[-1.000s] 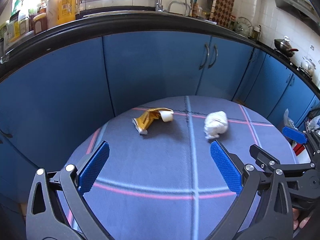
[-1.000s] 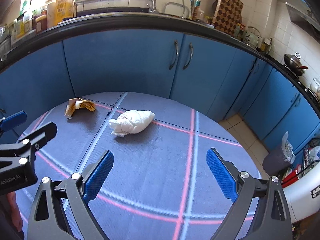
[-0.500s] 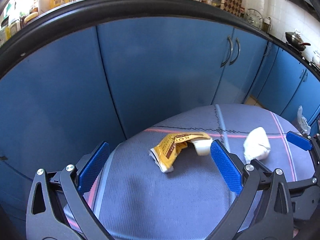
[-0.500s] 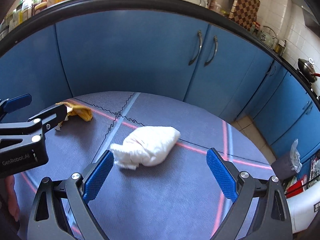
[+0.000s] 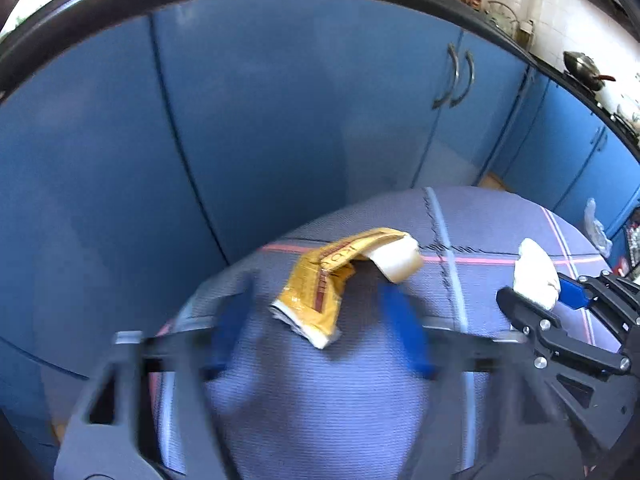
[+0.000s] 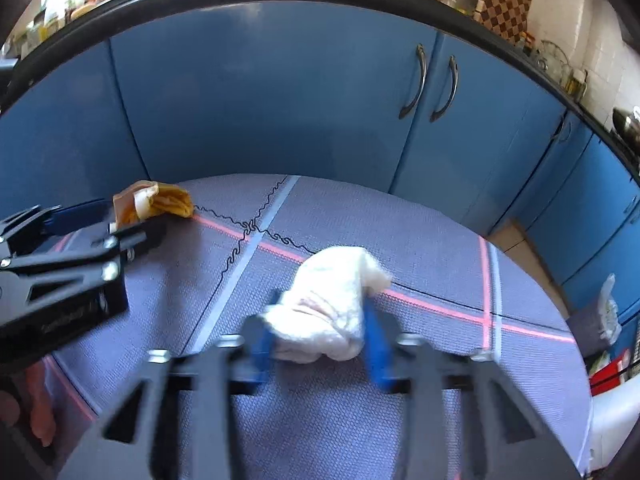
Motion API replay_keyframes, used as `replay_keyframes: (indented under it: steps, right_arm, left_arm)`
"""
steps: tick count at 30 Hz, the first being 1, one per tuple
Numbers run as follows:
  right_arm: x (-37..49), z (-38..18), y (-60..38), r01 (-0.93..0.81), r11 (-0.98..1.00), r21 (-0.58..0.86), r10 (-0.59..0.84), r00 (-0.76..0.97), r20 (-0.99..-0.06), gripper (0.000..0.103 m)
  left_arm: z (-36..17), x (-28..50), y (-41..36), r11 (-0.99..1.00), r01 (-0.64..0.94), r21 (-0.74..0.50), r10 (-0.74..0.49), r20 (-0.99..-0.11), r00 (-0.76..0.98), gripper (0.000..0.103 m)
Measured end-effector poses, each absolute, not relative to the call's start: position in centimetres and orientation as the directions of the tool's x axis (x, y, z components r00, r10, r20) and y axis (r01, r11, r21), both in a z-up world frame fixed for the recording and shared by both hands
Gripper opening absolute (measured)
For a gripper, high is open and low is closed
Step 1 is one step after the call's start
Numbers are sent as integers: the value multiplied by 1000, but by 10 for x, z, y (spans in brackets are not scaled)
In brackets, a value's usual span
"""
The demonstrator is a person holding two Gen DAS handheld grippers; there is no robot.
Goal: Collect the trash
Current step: 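Grasp the yellow crumpled wrapper with the left gripper while the right gripper grasps the white tissue, then carry the yellow wrapper and white tissue over the black bin with both grippers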
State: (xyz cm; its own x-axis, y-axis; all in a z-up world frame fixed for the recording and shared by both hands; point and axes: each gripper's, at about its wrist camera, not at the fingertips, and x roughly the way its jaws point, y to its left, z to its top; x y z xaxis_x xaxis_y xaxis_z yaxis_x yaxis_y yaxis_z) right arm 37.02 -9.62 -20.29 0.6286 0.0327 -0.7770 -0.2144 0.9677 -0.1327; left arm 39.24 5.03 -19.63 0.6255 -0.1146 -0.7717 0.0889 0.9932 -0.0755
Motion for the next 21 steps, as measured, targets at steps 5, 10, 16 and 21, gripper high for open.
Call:
replay_keyframes:
  steps: [5, 10, 16, 21]
  right_arm:
    - [364, -201, -103, -203, 973, -107, 44, 621, -782, 25]
    - [347, -191, -116, -189, 978, -93, 45, 620, -783, 25]
    - [313, -168, -130, -173, 980, -102, 32, 635, -772, 25]
    - [274, -146, -149, -159, 981, -109, 22, 652, -758, 25]
  left_arm:
    - [-190, 382, 48, 985, 134, -107, -168, -752, 637, 29]
    - [-174, 363, 38, 981, 165, -102, -186, -738, 648, 29]
    - [-147, 333, 22, 976, 196, -99, -207, -716, 666, 29]
    - [-128, 296, 8, 970, 232, -77, -218, -705, 674, 29]
